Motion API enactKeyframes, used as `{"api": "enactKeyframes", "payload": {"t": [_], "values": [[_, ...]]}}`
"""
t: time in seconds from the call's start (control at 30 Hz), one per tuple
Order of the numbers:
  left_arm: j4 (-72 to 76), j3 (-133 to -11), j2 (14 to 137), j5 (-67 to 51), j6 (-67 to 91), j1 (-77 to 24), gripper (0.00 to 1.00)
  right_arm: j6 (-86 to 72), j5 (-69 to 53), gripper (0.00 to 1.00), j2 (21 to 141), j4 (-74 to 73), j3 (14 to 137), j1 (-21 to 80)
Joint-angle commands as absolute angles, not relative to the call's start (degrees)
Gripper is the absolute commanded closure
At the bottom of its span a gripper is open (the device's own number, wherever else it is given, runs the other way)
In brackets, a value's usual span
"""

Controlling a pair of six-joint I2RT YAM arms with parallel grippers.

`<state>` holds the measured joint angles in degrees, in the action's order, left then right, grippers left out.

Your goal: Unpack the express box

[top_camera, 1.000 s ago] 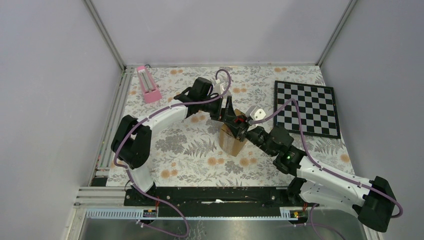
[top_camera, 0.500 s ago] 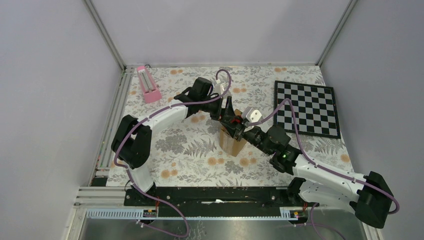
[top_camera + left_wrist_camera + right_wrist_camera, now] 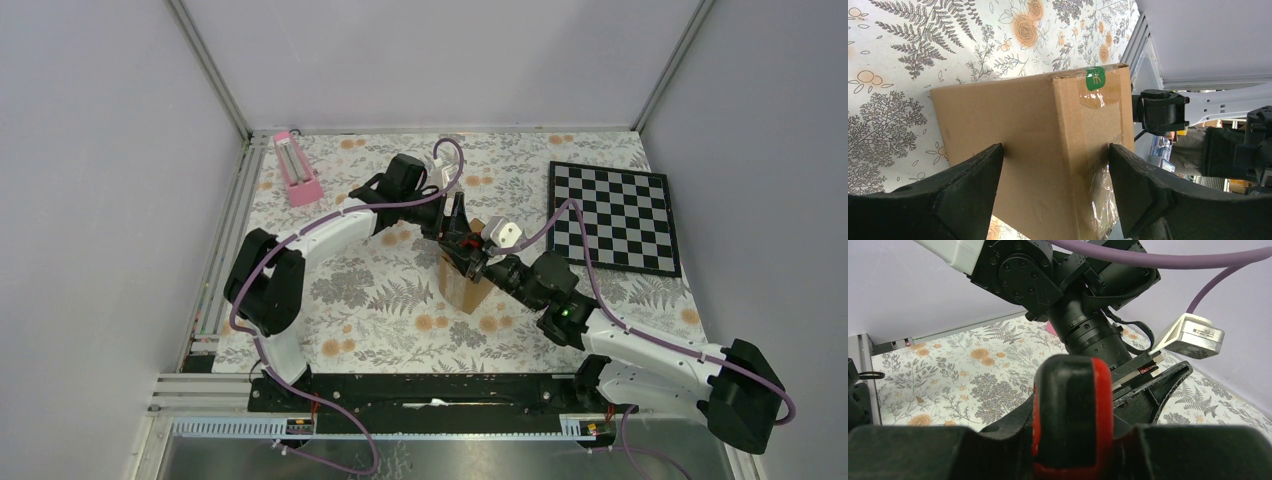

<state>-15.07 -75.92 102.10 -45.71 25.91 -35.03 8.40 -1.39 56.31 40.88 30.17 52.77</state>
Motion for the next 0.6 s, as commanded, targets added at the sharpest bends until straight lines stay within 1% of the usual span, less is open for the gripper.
{"api": "enactKeyframes", "payload": {"t": [0.0, 0.57], "values": [[-20.13, -75.48, 104.83, -42.59, 21.97, -35.42, 0.25, 9.46, -2.12, 1.00, 56.35, 46.57, 30.30, 53.17], [-20.30, -75.74, 105.16, -43.06, 21.88, -35.42, 0.27, 11.16, -0.82, 1.00, 56.58, 48.42, 27.67, 53.17]]}}
